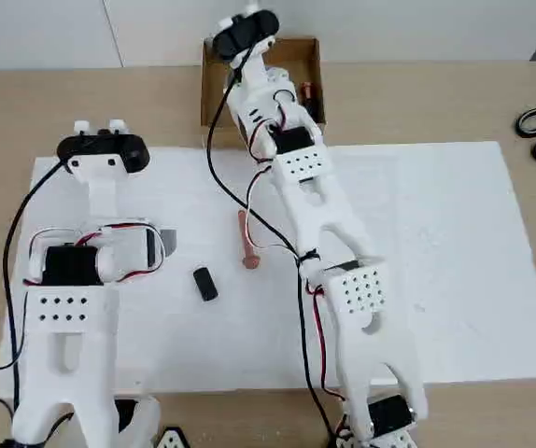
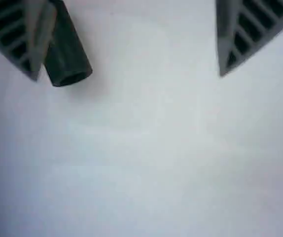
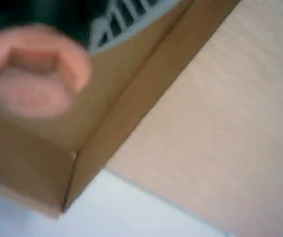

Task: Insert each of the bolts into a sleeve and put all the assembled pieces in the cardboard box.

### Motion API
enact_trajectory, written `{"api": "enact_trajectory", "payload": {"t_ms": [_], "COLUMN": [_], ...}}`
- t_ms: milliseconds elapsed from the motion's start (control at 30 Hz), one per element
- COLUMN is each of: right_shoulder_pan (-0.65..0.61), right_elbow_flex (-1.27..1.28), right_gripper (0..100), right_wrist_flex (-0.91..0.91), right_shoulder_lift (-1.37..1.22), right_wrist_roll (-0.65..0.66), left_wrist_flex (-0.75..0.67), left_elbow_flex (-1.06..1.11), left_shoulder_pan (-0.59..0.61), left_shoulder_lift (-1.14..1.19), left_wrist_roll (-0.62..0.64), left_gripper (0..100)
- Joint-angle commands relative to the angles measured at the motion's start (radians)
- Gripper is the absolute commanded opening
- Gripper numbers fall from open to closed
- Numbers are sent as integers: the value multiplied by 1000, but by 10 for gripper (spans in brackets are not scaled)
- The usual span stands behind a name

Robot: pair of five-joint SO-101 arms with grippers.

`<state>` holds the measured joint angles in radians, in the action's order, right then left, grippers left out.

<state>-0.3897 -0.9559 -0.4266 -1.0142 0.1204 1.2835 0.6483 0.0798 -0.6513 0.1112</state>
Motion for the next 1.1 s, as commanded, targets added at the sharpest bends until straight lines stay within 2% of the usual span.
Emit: {"api": "enact_trajectory", "payload": {"t_ms": [0, 500, 567, 767, 1067], "right_shoulder_pan": [-2, 2, 2, -1, 1], "right_elbow_flex": [-146, -275, -275, -272, -382], "right_gripper": [6, 9, 38, 203, 209], "right_wrist_flex": [8, 5, 8, -1, -27], "right_shoulder_lift": [-30, -191, -194, -196, -186], "right_wrist_roll": [9, 12, 11, 15, 15], "left_wrist_flex": [-20, -20, -20, -17, -17], "left_elbow_flex": [-2, -2, -2, -2, -2], "left_shoulder_pan": [0, 0, 0, 0, 0], "left_shoulder_lift": [-8, -8, -8, -8, -8], "left_wrist_roll": [0, 0, 0, -2, -2], "left_gripper": [223, 223, 223, 223, 223]}}
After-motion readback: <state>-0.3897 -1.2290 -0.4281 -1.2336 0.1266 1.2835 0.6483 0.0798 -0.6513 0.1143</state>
